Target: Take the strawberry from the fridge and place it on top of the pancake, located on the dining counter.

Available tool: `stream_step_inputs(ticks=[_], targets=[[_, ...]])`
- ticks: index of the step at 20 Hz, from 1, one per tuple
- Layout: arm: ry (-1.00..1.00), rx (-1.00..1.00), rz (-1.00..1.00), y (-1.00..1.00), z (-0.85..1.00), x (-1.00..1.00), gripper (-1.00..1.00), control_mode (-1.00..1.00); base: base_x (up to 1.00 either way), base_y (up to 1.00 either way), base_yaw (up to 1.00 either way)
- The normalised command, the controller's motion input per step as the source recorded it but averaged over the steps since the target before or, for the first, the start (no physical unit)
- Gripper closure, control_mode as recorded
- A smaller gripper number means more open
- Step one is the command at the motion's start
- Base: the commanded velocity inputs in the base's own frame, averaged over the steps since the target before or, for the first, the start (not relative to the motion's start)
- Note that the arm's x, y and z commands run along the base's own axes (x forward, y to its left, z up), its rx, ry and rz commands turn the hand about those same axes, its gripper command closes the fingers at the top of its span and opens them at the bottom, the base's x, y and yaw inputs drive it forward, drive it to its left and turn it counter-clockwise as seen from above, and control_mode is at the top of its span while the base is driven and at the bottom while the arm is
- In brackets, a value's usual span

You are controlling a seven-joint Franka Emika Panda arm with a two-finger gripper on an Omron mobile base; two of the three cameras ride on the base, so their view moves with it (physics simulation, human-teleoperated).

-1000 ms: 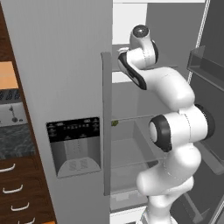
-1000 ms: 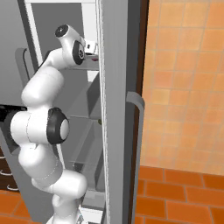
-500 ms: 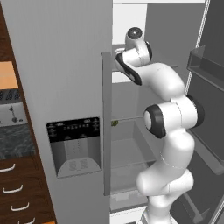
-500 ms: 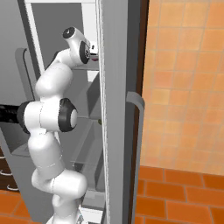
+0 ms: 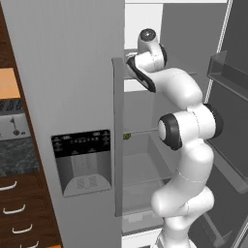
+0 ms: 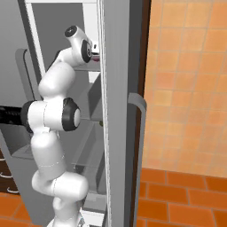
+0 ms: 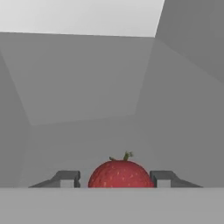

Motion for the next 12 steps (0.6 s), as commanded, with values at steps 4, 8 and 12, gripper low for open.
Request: stream_step_inputs(ticks=[4,8,12], targets=[[-0.15,0.0,0.0,-0.18,-0.01,-0.55,1.0,-1.0,0.0,0.0,0.0],[-0.21,0.0,0.0,-0.04,0.02,-1.0,1.0,-1.0,0.0,0.0,0.0],[-0.13,0.0,0.0,0.0,0.12,-1.0,1.0,-1.0,0.0,0.0,0.0]])
